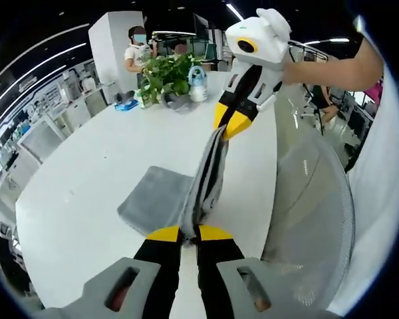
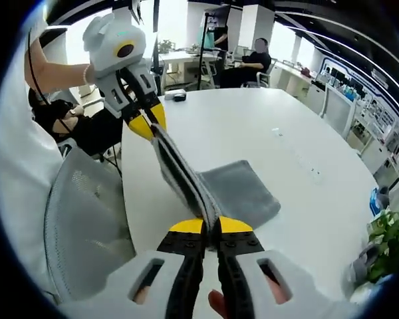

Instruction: Fold the towel on the table until its edges align and the towel forms a compact rectangular stack.

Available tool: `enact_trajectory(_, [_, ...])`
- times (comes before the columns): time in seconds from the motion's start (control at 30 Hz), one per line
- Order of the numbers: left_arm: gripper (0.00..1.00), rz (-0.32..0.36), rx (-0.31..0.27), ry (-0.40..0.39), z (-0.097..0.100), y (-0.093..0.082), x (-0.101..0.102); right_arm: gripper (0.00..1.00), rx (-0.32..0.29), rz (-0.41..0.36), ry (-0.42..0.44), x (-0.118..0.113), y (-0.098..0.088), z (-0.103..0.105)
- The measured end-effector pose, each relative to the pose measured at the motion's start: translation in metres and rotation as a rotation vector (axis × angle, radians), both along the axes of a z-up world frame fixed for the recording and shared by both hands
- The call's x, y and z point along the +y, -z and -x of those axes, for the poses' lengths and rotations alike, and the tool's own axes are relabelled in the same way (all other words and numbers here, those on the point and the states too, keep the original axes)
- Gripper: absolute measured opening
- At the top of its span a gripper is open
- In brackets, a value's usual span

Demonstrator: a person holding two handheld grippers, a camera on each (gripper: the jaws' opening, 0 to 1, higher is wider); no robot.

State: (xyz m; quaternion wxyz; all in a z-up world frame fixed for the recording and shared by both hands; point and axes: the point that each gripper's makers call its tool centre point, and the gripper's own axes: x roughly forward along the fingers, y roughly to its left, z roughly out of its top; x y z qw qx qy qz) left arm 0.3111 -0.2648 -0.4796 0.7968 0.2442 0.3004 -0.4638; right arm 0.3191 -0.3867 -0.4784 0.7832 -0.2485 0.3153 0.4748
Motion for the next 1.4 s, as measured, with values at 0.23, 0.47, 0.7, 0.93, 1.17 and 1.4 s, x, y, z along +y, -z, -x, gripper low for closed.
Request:
enact_trajectory(0.23, [0.08,0.001,-0.002,-0.016,-0.012,-0.005,-0.001,0.03,-0.011,0.001,0.017,-0.001,-0.004,-0.011])
enact_trajectory(0.47, [0.08,0.001,0.004,-0.041,-0.026,-0.008,-0.001,0.03,-0.023,0.002,0.034,-0.001,-0.007,-0.022])
enact_trajectory(0.7, [0.08,0.011,0.014,-0.07,-0.042,-0.008,-0.002,0.03,-0.036,0.002,0.061,-0.001,-0.006,-0.037])
enact_trajectory(0.93, [0.08,0.019,0.007,-0.094,-0.057,-0.005,-0.004,0.03,-0.047,-0.003,0.094,-0.003,-0.003,-0.051])
enact_trajectory(1.17, [0.08,0.023,0.032,-0.116,-0.068,0.006,-0.006,0.03,-0.037,-0.003,0.127,-0.005,0.007,-0.063])
enact_trajectory(1.4, [0.08,0.038,0.047,-0.14,-0.077,0.011,-0.005,0.03,-0.051,-0.006,0.137,-0.005,0.009,-0.077])
